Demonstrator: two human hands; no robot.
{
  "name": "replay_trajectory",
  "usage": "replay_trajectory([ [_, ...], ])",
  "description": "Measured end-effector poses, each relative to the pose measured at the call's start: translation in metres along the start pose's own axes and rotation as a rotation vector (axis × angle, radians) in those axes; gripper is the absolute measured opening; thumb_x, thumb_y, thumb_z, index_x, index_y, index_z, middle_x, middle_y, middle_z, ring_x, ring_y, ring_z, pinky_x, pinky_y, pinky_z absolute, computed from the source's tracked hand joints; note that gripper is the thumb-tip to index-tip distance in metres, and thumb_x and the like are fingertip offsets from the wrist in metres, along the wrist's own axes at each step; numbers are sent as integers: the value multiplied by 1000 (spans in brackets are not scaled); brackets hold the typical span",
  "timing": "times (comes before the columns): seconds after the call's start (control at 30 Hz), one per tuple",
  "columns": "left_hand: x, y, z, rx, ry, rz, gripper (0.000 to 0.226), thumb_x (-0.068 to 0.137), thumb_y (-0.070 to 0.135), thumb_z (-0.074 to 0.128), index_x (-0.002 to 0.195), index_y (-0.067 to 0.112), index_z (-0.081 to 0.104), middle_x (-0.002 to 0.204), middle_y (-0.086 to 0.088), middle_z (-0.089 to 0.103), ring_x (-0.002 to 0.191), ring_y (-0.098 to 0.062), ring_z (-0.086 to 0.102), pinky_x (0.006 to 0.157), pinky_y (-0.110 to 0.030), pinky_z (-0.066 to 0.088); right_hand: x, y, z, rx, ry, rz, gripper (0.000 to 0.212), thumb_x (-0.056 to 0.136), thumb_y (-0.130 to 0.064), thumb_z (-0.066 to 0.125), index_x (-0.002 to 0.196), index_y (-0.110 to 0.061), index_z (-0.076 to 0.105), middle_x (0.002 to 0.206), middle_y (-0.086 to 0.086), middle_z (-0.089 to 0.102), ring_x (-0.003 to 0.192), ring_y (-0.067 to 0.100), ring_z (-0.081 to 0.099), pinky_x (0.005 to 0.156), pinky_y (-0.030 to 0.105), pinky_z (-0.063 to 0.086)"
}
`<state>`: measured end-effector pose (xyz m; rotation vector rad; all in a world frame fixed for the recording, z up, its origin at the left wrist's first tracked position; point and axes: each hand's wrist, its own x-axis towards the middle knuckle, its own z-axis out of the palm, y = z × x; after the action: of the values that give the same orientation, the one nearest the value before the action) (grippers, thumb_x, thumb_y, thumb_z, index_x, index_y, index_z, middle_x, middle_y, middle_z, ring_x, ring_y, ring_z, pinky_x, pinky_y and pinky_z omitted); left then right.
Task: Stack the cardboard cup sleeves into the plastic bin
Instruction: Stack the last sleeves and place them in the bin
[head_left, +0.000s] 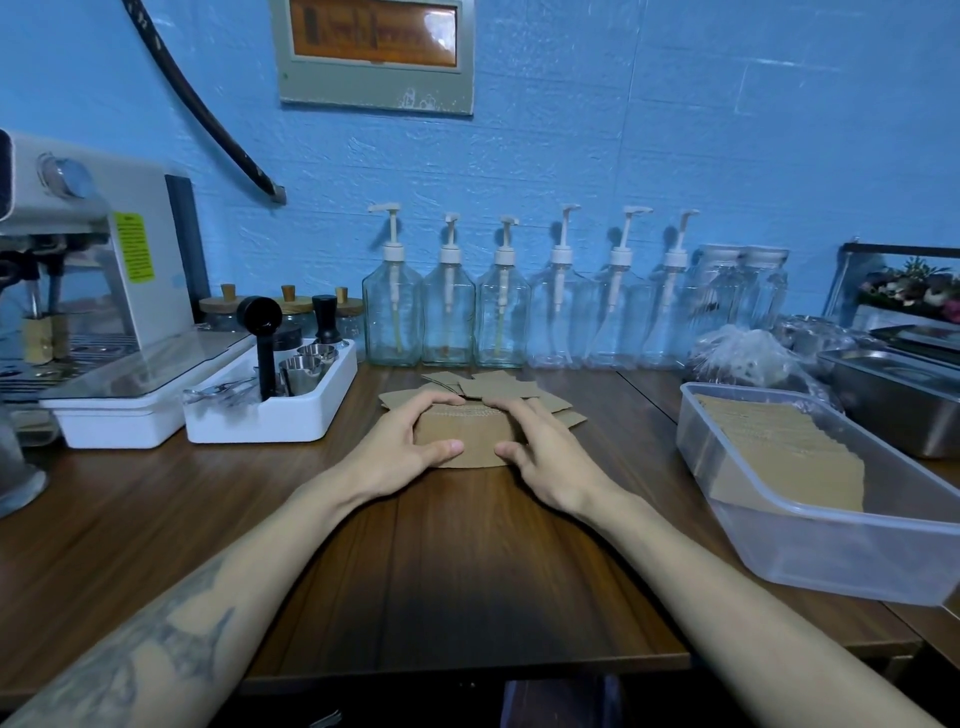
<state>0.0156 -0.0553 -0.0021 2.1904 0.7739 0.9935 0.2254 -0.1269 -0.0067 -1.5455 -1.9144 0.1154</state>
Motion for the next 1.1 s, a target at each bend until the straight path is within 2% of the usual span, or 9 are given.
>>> replay_trajectory([
  [0.13,0,-6,-9,-31,57,-40,41,84,19,76,114,40,56,116,16,60,101,9,58,83,-10,45,-1,8,-11,3,54,66,64,94,-35,64,149,-29,32,140,1,44,129,19,45,109,42,39],
  [0.33,3,-19,-25,-3,96,-125,40,84,18,77,114,35,56,115,10,62,107,-14,61,96,-35,50,-3,25,-21,-281,25,318,68,91,-61,55,143,-19,44,138,7,44,128,27,41,105,44,39],
  [0.53,1,-23,-33,-43,119,-164,39,86,13,75,117,25,56,112,8,61,105,-12,61,75,-13,48,5,20,-13,-427,-55,355,78,87,-77,39,125,-13,62,133,9,46,123,30,40,102,46,36],
  [0.6,1,-24,-32,-44,125,-168,39,86,12,74,118,23,55,111,7,61,105,-14,62,79,-16,50,8,18,-10,-462,-70,355,78,85,-78,42,124,-13,63,134,9,45,124,31,40,102,46,35],
  [0.77,3,-25,-30,14,110,-159,40,86,18,74,120,26,54,114,6,62,108,-16,61,98,-38,50,10,20,-14,-315,-31,457,70,77,-71,61,127,-21,58,133,4,46,124,27,38,99,41,32],
  [0.87,3,-26,-29,31,89,-158,43,87,21,74,124,28,54,117,6,62,109,-16,60,99,-37,48,10,22,-17,-199,22,494,71,74,-60,74,131,-26,48,129,0,52,123,25,42,93,38,30],
  [0.93,3,-27,-29,73,76,-148,44,88,24,73,127,30,53,123,8,58,113,-13,56,96,-29,42,9,25,-21,-37,57,504,65,76,-40,81,130,-25,46,123,2,59,118,26,52,93,36,37],
  [1.0,3,-27,-29,90,66,-135,43,88,25,72,126,33,52,125,8,55,115,-11,53,94,-25,39,7,29,-25,95,128,508,55,80,-21,79,128,-23,51,109,4,65,108,27,60,94,35,45],
  [1.1,3,-24,-28,66,54,-149,43,88,24,72,124,33,51,123,6,57,113,-14,56,101,-34,43,3,33,-32,141,362,500,41,87,-4,67,123,-22,58,85,-3,64,98,25,64,92,38,50],
])
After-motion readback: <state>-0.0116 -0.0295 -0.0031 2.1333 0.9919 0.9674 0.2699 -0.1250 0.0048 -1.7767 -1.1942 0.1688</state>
